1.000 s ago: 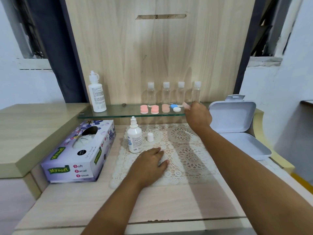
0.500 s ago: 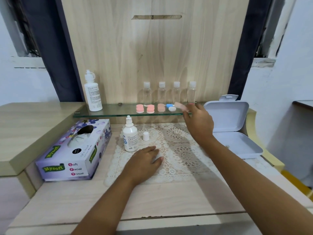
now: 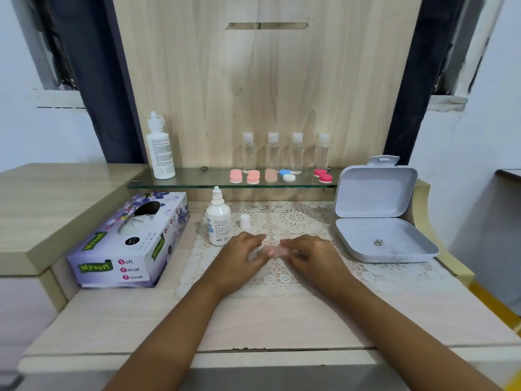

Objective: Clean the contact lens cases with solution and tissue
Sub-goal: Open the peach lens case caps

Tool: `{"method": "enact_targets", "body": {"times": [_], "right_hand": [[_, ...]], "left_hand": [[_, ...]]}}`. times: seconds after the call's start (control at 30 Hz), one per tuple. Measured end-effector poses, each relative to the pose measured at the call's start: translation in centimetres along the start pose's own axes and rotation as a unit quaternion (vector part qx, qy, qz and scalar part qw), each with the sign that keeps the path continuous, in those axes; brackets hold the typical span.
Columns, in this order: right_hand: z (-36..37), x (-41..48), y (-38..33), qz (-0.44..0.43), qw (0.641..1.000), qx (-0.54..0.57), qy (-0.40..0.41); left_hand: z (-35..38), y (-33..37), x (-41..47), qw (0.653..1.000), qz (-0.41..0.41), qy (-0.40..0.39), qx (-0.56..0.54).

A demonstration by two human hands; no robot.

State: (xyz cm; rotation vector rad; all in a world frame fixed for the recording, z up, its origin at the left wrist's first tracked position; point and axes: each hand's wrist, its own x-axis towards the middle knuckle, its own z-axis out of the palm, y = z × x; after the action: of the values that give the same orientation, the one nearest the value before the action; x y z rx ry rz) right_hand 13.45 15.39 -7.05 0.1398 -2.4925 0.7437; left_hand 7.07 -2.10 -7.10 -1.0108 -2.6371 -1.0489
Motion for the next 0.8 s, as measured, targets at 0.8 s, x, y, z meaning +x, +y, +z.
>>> {"method": "enact_targets", "body": {"times": [0.8], "right_hand": [[0.89,0.21,-0.14,-0.002,0.997,-0.034,-0.067]], "left_hand": [[-0.1,0.1,0.09,0.999,0.042,-0.009,0.031]]}}
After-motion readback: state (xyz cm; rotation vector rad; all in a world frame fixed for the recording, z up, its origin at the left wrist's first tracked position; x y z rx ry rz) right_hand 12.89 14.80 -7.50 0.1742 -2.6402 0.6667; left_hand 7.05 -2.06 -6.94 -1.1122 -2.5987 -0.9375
